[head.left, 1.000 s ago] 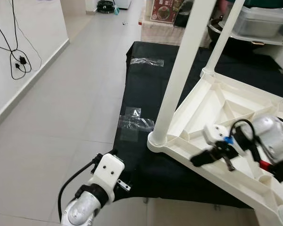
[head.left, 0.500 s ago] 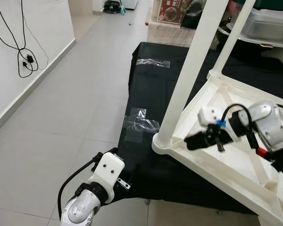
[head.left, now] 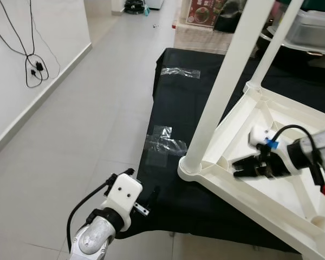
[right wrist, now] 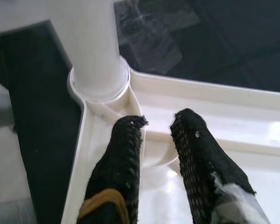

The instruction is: Building children table

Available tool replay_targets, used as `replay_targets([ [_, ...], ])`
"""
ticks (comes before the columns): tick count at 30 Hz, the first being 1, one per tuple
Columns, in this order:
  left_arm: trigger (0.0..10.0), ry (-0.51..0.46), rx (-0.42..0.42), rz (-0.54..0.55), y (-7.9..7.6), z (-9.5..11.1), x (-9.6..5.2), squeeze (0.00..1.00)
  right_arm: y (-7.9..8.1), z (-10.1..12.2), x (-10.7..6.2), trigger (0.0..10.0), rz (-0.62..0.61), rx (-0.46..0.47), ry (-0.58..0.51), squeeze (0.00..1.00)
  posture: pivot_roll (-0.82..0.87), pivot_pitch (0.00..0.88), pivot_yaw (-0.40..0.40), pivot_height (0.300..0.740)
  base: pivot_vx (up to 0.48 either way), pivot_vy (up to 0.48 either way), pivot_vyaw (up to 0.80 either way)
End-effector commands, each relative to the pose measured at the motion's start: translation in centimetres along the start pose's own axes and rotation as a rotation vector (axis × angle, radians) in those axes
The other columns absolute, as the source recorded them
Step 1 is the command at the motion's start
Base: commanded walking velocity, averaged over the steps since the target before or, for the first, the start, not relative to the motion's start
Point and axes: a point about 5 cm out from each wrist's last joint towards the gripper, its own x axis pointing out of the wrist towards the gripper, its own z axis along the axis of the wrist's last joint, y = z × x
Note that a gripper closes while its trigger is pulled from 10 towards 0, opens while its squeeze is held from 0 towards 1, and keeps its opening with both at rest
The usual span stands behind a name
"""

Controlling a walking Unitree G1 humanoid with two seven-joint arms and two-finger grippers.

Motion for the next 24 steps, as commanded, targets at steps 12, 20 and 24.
replay_targets([
  [12, 10.0, 0.026, 0.019, 0.004, 0.4, -0.6, 0.2, 0.00, 3.8, -1.0, 0.9, 10.0, -0.154, 0.125, -0.218, 0.00, 0.00, 0.087, -0.059, 0.740, 0.000, 0.000, -0.41],
  [20, 10.0, 0.033, 0.025, -0.003, 0.3, -0.9, 0.2, 0.00, 3.3, 1.6, -0.1, 10.0, -0.048, 0.034, -0.249, 0.00, 0.00, 0.061, -0.063, 0.740, 0.000, 0.000, -0.35],
  [24, 10.0, 0.034, 0.025, -0.003, 0.3, -0.9, 0.2, 0.00, 3.9, 1.2, -1.0, 10.0, 0.071, 0.005, -0.165, 0.00, 0.01, 0.055, -0.066, 0.740, 0.000, 0.000, 0.00],
])
